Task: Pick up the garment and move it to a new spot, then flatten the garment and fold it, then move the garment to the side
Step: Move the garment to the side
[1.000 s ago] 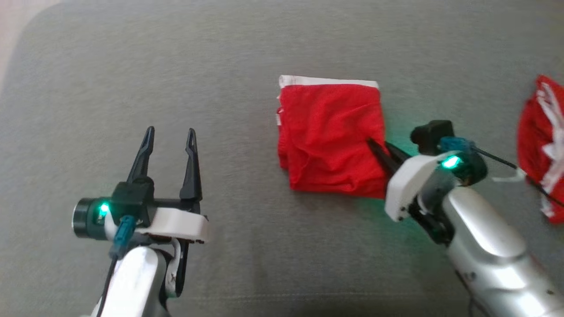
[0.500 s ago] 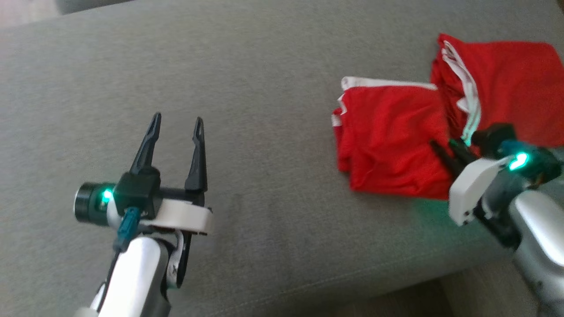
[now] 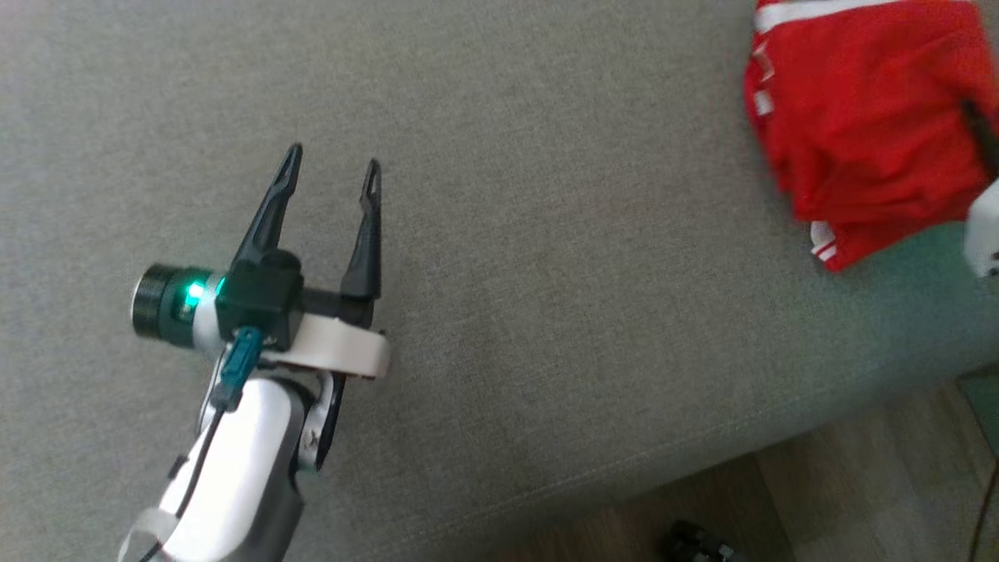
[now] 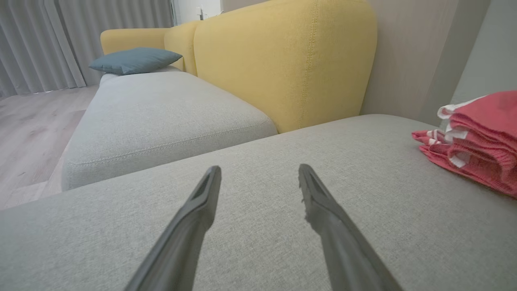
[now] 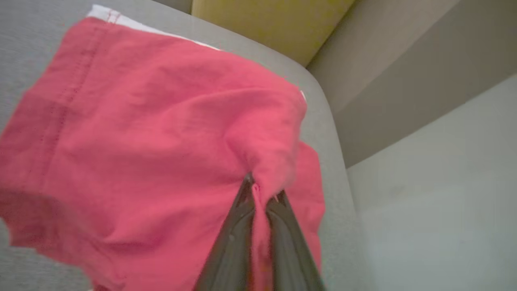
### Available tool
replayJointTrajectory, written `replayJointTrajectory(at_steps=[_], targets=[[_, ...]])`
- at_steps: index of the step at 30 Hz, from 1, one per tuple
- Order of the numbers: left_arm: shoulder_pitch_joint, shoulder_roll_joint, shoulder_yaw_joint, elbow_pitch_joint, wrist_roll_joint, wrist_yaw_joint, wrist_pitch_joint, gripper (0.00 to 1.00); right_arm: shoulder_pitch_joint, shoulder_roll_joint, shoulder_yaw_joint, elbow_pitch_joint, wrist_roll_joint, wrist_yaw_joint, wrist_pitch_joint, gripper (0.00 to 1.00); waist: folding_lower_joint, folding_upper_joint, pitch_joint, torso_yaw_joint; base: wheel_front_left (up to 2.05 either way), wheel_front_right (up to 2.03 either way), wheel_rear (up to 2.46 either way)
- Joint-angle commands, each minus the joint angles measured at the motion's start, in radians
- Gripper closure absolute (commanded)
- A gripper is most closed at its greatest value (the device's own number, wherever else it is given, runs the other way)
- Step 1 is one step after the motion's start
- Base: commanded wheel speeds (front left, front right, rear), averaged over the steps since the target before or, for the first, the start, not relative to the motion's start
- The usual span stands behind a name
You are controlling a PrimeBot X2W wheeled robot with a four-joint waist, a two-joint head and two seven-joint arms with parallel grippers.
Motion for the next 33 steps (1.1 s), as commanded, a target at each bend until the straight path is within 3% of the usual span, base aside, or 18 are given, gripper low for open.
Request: replayJointTrajectory(at_steps=[1, 16, 17, 19, 21, 22, 29, 33], targets=[[-0.048, 0.013, 0.016, -0.038, 0.014, -0.007, 0.003, 0.00, -0.021, -0.050, -0.020, -0.006, -0.012, 0.003, -0.020, 1.00, 0.0000, 0.0000, 0.022, -0.004, 0.00, 0.00, 0.00], [-0.188, -0.014, -0.047, -0.018, 0.046, -0.043, -0.002, 0.00, -0.116, -0.025, -0.178, 0.232, -0.086, 0.003, -0.204, 1.00, 0.0000, 0.0000, 0.148, 0.045, 0.00, 0.00, 0.00], [-0.191, -0.014, -0.046, -0.014, 0.045, -0.043, -0.005, 0.00, -0.118, -0.022, -0.186, 0.241, -0.093, 0.003, -0.223, 0.91, 0.0000, 0.0000, 0.151, 0.048, 0.00, 0.00, 0.00], [-0.194, -0.015, -0.044, -0.007, 0.041, -0.041, -0.009, 0.00, -0.120, -0.013, -0.201, 0.254, -0.105, 0.003, -0.264, 0.62, 0.0000, 0.0000, 0.153, 0.053, 0.00, 0.00, 0.00], [-0.194, -0.016, -0.042, 0.001, 0.037, -0.039, -0.014, 0.00, -0.118, 0.000, -0.217, 0.266, -0.117, 0.003, -0.300, 0.10, 0.0000, 0.0000, 0.150, 0.058, 0.00, 0.00, 0.00], [-0.192, -0.016, -0.041, 0.006, 0.034, -0.038, -0.016, 0.00, -0.114, 0.007, -0.228, 0.275, -0.123, 0.003, -0.311, 0.00, 0.0000, 0.0000, 0.146, 0.061, 0.00, 0.00, 0.00], [-0.165, -0.018, -0.034, 0.026, 0.017, -0.027, -0.029, 0.00, -0.066, 0.066, -0.311, 0.287, -0.124, 0.003, -0.361, 0.00, 0.0000, 0.0000, 0.093, 0.077, 0.00, 0.00, 0.00], [-0.131, -0.014, -0.024, 0.036, 0.000, -0.018, -0.035, 0.00, 0.002, 0.123, -0.366, 0.220, -0.116, 0.003, -0.387, 0.00, 0.0000, 0.0000, 0.039, 0.088, 0.00, 0.00, 0.00]])
